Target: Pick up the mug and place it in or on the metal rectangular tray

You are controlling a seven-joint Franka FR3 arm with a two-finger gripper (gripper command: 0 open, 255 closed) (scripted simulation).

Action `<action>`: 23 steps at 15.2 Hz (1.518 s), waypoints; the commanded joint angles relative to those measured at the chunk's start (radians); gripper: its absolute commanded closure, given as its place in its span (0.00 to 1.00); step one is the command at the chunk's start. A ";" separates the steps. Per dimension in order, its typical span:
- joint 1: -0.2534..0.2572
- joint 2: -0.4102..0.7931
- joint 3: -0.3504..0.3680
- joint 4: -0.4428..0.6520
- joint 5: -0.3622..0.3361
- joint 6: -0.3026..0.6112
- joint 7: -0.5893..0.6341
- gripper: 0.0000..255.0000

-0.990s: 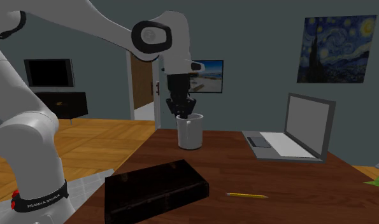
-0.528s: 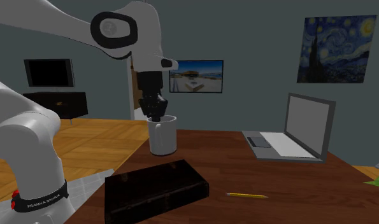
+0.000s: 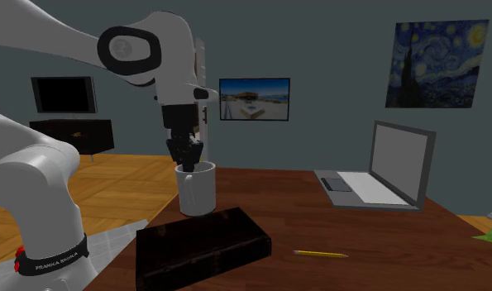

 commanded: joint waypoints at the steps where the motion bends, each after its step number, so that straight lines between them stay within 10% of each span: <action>1: -0.002 0.005 -0.006 -0.024 -0.006 0.030 0.002 1.00; 20: -0.015 0.058 -0.042 -0.150 -0.043 0.207 0.014 1.00; 21: -0.015 0.058 -0.042 -0.150 -0.043 0.207 0.014 0.00; 23: -0.015 0.058 -0.042 -0.150 -0.043 0.207 0.014 0.00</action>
